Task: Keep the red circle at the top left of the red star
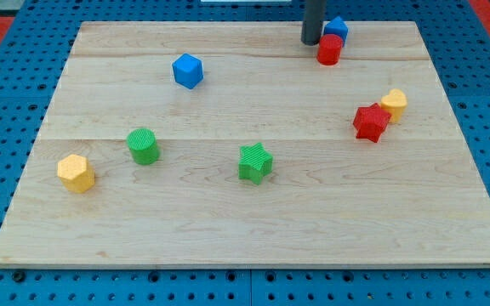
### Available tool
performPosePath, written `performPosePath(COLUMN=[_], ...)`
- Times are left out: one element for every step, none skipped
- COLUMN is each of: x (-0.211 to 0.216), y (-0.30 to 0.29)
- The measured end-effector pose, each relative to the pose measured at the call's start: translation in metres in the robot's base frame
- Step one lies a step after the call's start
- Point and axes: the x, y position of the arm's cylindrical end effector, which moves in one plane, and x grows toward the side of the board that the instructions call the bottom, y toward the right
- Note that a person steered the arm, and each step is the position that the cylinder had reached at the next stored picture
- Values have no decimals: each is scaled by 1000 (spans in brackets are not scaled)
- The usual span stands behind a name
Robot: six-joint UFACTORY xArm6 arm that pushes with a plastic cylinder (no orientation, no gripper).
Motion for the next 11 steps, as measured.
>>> performPosePath(x=[21,63,46,18,68,69,27,26,57,103,110], y=[74,98,67,92,32,4,4,-46,-37,8,-24])
